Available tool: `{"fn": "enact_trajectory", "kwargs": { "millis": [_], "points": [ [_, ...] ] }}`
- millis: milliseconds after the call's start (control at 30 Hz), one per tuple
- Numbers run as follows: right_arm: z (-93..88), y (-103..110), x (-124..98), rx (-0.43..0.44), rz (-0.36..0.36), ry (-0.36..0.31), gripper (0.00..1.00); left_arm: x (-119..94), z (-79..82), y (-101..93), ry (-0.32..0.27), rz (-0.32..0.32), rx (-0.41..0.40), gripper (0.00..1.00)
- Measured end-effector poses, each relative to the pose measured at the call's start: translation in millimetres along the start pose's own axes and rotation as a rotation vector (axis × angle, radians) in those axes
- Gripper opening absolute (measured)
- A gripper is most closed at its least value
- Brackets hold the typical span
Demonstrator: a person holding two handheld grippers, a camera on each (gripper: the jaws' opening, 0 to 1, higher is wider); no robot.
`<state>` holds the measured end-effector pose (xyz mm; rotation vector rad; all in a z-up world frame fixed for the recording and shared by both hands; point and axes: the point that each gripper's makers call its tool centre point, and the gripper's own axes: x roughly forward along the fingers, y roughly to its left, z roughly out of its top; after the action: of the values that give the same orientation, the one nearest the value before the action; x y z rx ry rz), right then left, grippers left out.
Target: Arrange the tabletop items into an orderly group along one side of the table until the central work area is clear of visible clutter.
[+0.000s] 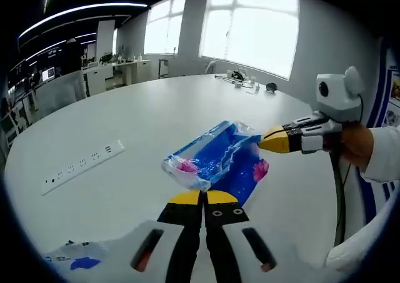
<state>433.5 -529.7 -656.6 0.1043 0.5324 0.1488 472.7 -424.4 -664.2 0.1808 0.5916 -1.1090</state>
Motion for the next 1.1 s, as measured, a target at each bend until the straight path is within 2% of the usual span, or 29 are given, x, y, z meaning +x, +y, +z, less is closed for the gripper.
{"fn": "enact_trajectory", "kwargs": {
  "millis": [333, 700, 1100],
  "points": [
    [-20.2, -23.0, -13.2, 0.015, -0.009, 0.026, 0.00, 25.7, -9.5, -25.4, 0.027, -0.023, -0.017, 0.00],
    [-42.6, -41.9, -29.6, 0.034, -0.028, 0.051, 0.00, 39.6, -23.9, -55.9, 0.053, -0.054, -0.036, 0.00],
    [-55.8, -61.0, -34.8, 0.050, -0.049, 0.064, 0.00, 57.8, -30.9, -68.6, 0.062, -0.069, -0.071, 0.00]
  ]
}}
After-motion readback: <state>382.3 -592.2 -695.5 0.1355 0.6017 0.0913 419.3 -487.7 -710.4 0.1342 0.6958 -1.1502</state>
